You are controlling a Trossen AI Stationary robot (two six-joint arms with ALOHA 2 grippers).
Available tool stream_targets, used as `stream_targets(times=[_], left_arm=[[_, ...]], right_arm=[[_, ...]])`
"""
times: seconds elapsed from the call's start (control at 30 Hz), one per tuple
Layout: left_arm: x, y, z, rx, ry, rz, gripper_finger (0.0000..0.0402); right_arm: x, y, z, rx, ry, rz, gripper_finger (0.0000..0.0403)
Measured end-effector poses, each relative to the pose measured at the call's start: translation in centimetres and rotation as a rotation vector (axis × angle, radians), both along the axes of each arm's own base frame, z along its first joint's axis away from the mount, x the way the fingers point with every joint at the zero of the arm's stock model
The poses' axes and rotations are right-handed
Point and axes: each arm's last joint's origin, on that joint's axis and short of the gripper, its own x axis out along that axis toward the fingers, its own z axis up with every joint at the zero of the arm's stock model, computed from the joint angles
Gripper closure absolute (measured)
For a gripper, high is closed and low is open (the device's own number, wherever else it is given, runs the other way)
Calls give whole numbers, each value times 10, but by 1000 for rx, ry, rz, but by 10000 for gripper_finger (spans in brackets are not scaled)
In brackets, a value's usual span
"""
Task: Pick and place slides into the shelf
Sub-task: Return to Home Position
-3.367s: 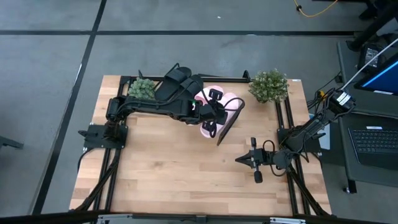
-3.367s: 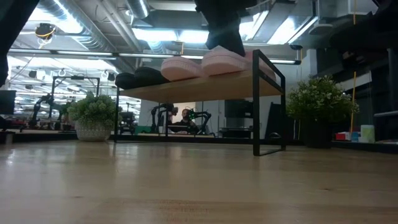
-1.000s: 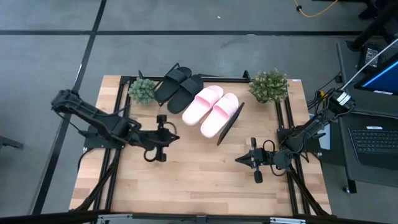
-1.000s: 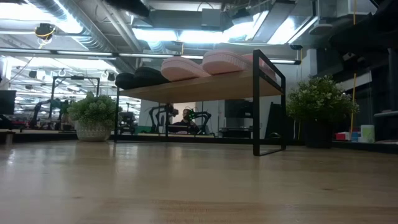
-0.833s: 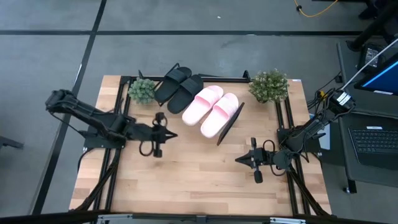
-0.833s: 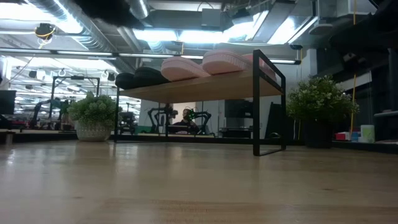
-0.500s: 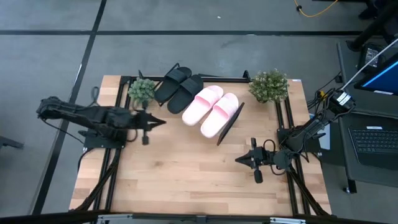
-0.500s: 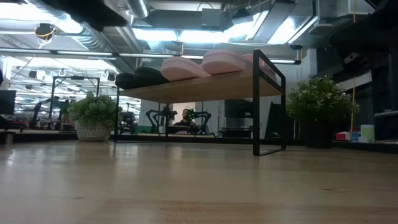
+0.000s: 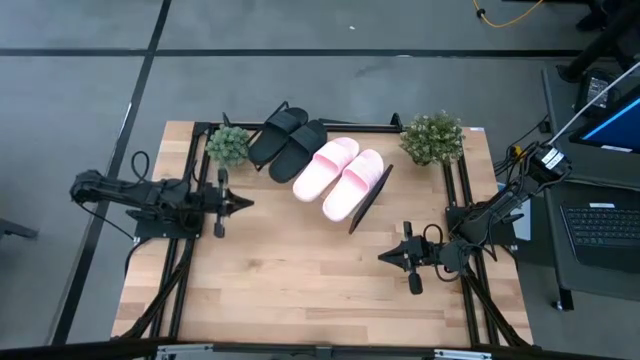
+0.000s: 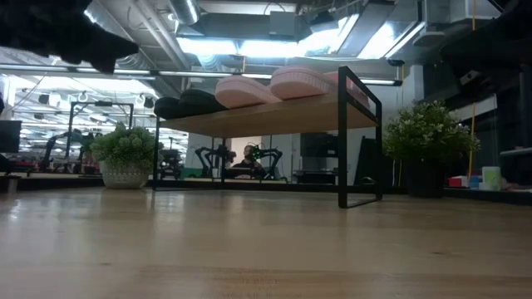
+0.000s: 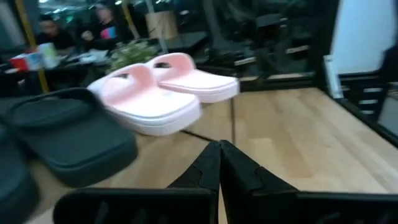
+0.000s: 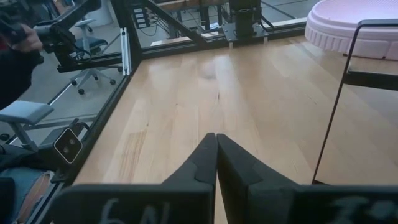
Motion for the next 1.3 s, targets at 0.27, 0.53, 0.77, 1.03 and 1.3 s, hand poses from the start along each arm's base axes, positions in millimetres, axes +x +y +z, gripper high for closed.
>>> stream_targets(times=[0.27, 0.53, 0.77, 1.03, 1.3], left_arm=[[-6, -2, -11, 46, -50, -118, 401], [-8, 1, -15, 40, -19, -132, 401], [-8, 5, -15, 18, -15, -122, 401], [-2, 5, -36, -13, -44, -124, 401], [0, 4, -44, 3, -71, -132, 401]], right_arm=[[0, 0, 0, 0, 0, 0, 389], [1, 0, 1, 7, -7, -3, 389], [1, 0, 1, 9, -10, -4, 389], [1, 0, 2, -13, -14, 1, 389], [1, 0, 4, -11, -34, 3, 389]])
